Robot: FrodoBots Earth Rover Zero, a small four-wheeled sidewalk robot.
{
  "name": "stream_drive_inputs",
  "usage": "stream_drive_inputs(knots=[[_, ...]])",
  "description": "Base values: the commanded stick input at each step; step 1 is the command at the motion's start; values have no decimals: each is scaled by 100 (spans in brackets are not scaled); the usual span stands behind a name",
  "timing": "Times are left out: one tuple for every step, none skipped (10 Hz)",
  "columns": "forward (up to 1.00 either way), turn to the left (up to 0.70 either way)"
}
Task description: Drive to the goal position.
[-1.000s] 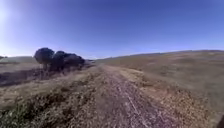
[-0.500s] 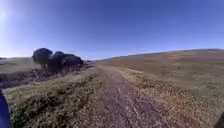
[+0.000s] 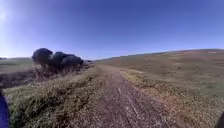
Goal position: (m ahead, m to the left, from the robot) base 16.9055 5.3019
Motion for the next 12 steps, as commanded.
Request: stream_drive_inputs(knots=[[70,-7],[70,-10],[70,-28],[70,-35],[70,-35],[70,-35],[70,-25],[70,0],[70,0],[70,0],[70,0],[70,0]])
